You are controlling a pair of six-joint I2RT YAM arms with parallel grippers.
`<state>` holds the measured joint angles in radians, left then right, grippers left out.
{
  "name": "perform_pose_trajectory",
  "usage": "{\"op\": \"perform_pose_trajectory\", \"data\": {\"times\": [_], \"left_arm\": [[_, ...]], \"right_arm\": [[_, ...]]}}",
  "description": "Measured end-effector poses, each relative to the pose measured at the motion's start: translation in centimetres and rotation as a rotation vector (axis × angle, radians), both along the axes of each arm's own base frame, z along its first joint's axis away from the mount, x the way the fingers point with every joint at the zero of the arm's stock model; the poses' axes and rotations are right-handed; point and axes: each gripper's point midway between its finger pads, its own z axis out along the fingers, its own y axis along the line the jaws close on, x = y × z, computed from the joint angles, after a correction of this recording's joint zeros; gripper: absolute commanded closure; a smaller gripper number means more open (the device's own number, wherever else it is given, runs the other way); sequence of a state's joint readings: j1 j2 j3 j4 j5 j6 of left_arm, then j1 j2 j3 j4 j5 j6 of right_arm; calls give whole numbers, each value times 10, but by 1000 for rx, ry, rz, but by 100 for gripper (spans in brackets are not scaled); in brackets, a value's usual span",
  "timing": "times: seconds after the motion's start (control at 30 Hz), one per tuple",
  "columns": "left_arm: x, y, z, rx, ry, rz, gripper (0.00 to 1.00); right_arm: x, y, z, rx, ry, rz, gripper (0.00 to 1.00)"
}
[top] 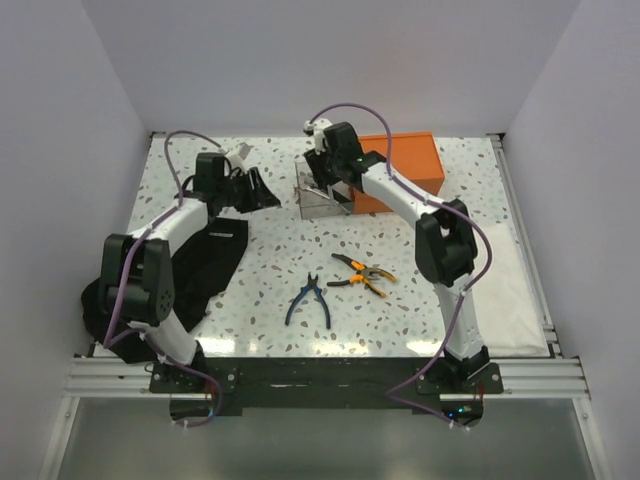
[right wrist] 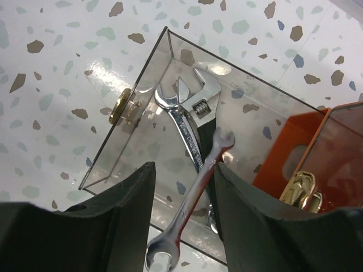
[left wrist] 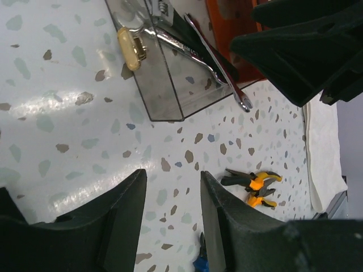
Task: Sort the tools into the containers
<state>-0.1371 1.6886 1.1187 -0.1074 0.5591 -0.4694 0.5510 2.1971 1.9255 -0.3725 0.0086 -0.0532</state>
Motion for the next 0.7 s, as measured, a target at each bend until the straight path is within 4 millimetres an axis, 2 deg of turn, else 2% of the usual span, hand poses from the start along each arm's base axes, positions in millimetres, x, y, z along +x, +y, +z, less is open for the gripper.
{"op": "perform_pose_trajectory", "data": {"times": [0.07, 0.1, 0.2, 0.23, 0.3, 0.37, 0.43, 0.5, 0.6, 0.67, 0.7], "left_arm": [[7, -11, -3, -2, 1, -24, 61], [11, -17, -5, -2, 1, -35, 74], [22, -30, -18, 9, 12, -60, 95], [25, -33, -23, 16, 19, -64, 99], [30, -37, -31, 24, 30, -66, 100], [37, -38, -39, 34, 39, -63, 100], [46, -39, -45, 39, 43, -60, 100], [53, -42, -50, 41, 44, -61, 100], [60, -50, -57, 41, 47, -74, 100], [60, -58, -62, 43, 52, -89, 100], [61, -61, -65, 44, 56, -93, 100]], "right_arm": [[0, -2, 6, -8, -13, 7, 52], [0, -3, 12, -7, -22, 9, 55], [2, -11, 43, 3, -82, 3, 93], [5, -18, 61, 16, -118, -25, 100], [10, -30, 92, 36, -185, -60, 100], [27, -65, 128, 64, -269, -149, 100], [44, -107, 152, 74, -330, -242, 100], [58, -142, 158, 66, -357, -319, 100], [73, -193, 140, 18, -337, -418, 100], [76, -208, 118, -13, -300, -440, 100], [76, -210, 105, -29, -276, -437, 100]]}}
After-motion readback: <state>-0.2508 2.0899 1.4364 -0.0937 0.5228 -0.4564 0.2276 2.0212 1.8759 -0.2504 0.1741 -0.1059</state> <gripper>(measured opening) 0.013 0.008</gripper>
